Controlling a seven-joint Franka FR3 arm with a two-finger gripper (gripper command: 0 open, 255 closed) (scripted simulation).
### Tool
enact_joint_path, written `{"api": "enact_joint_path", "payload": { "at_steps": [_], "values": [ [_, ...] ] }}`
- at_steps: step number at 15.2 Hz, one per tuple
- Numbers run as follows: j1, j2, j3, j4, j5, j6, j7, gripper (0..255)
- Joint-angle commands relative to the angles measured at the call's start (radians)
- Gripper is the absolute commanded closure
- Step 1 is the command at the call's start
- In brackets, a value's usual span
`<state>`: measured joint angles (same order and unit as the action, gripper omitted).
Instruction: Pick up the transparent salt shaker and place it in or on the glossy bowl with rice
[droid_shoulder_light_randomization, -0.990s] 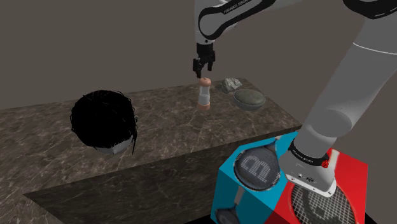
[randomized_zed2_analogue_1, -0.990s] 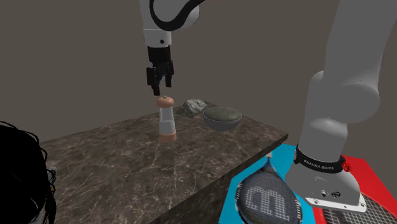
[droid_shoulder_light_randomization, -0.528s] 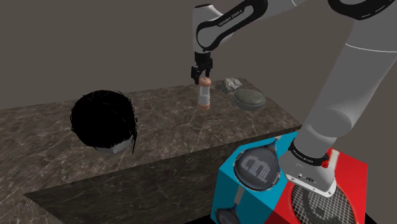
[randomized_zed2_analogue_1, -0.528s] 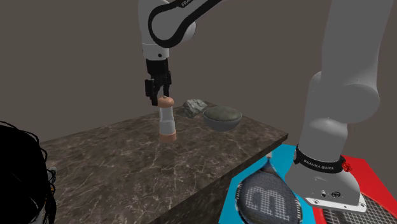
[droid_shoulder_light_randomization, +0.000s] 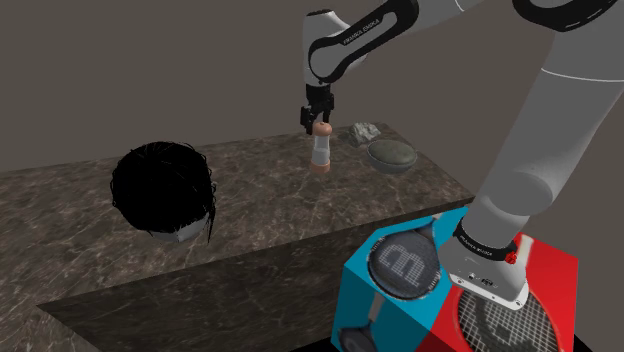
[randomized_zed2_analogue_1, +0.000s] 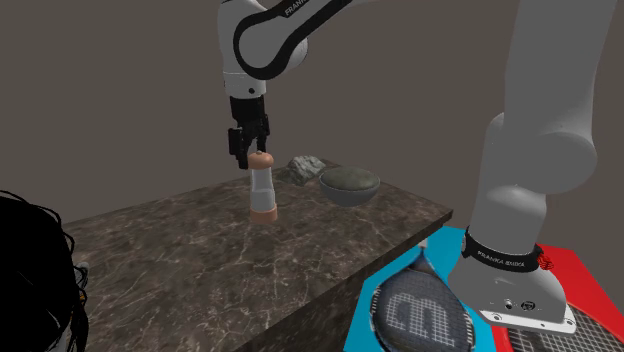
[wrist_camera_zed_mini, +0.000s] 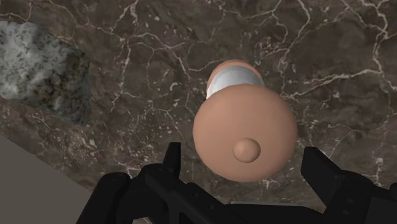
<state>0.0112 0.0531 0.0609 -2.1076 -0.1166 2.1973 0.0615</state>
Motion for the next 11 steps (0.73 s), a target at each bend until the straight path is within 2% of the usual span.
{"api": "enact_joint_path", "payload": {
  "at_steps": [1,2,11],
  "values": [
    [0.000,0.000,0.000,0.000,0.000,0.000,0.000,0],
    [0.000,0.000,0.000,0.000,0.000,0.000,0.000,255],
    [0.000,0.000,0.000,0.000,0.000,0.000,0.000,255]
  ]
}}
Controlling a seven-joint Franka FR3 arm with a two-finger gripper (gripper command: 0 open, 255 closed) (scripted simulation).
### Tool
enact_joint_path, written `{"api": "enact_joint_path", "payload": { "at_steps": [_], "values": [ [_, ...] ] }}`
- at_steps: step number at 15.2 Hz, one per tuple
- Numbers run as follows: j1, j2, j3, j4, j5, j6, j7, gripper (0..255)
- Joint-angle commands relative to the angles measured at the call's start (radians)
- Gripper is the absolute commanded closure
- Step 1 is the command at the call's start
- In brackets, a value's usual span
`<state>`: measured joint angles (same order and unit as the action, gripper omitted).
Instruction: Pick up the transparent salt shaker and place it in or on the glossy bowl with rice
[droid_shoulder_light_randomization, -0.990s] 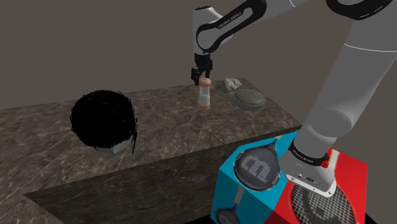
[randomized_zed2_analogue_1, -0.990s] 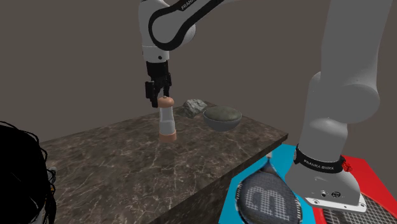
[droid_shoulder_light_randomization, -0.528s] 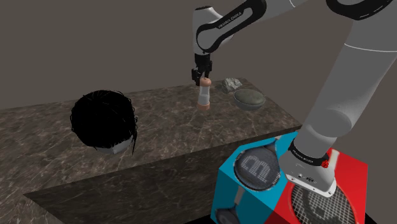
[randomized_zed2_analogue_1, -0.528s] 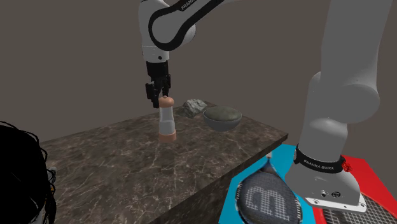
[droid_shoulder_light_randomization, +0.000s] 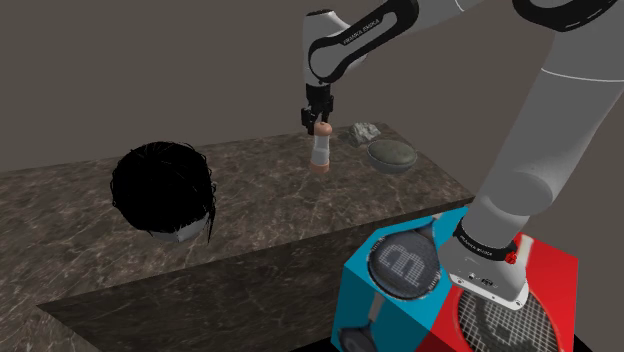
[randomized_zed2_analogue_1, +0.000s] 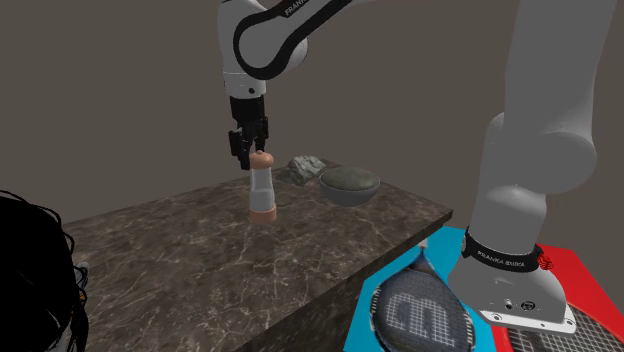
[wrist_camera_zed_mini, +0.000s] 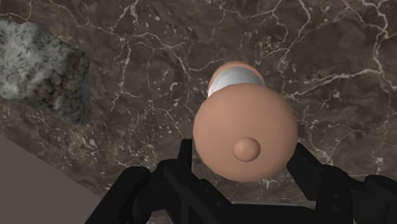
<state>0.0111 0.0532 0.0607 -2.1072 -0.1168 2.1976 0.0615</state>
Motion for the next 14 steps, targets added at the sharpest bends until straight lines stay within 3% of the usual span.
{"api": "enact_joint_path", "payload": {
  "at_steps": [1,14],
  "values": [
    [0.000,-0.006,0.000,0.006,0.002,-0.013,-0.002,255],
    [0.001,-0.065,0.002,0.116,0.016,-0.180,-0.022,255]
  ]
}}
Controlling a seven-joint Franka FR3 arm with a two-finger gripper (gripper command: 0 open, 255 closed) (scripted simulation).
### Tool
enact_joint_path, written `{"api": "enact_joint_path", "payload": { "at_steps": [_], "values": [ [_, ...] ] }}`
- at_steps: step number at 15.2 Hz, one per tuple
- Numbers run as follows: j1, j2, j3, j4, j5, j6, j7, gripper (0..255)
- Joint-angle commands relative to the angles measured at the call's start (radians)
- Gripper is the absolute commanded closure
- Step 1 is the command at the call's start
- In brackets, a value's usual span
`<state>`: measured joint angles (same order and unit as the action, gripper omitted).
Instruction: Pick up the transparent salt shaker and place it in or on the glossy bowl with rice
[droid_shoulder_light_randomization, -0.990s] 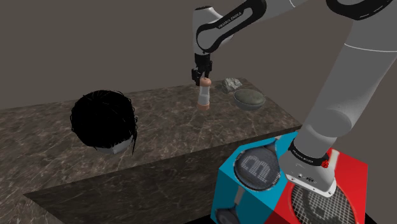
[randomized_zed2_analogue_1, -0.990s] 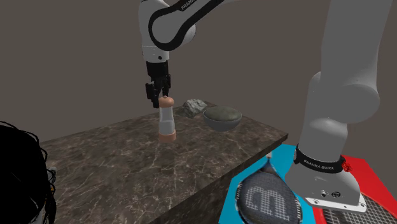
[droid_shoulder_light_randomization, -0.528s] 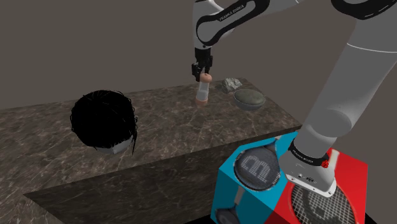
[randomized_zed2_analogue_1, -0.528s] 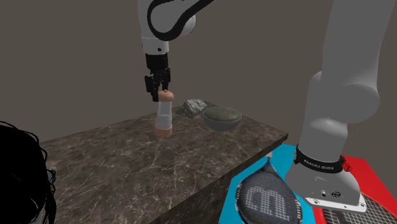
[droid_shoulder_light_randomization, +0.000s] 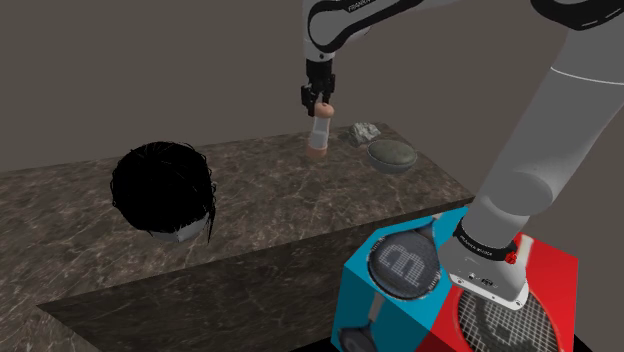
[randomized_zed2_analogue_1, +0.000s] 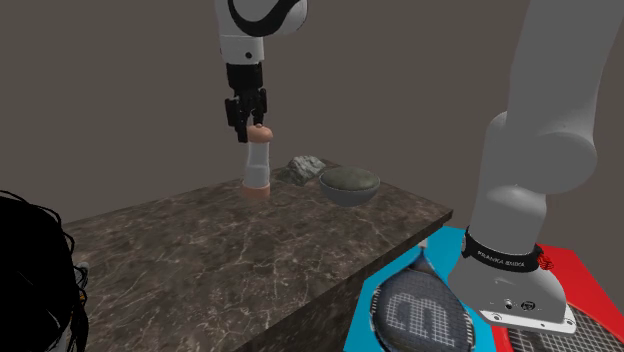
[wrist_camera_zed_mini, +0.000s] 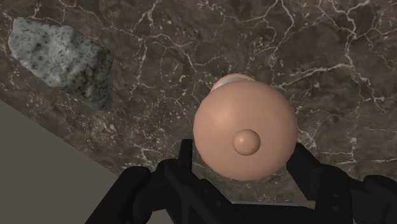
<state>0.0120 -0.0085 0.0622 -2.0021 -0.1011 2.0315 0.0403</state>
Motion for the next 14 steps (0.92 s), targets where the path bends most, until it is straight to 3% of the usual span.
{"api": "enact_joint_path", "payload": {
  "at_steps": [1,14],
  "values": [
    [0.000,-0.006,0.000,0.021,0.002,-0.027,-0.002,255],
    [0.001,-0.027,0.001,0.171,0.009,-0.198,-0.018,255]
  ]
}}
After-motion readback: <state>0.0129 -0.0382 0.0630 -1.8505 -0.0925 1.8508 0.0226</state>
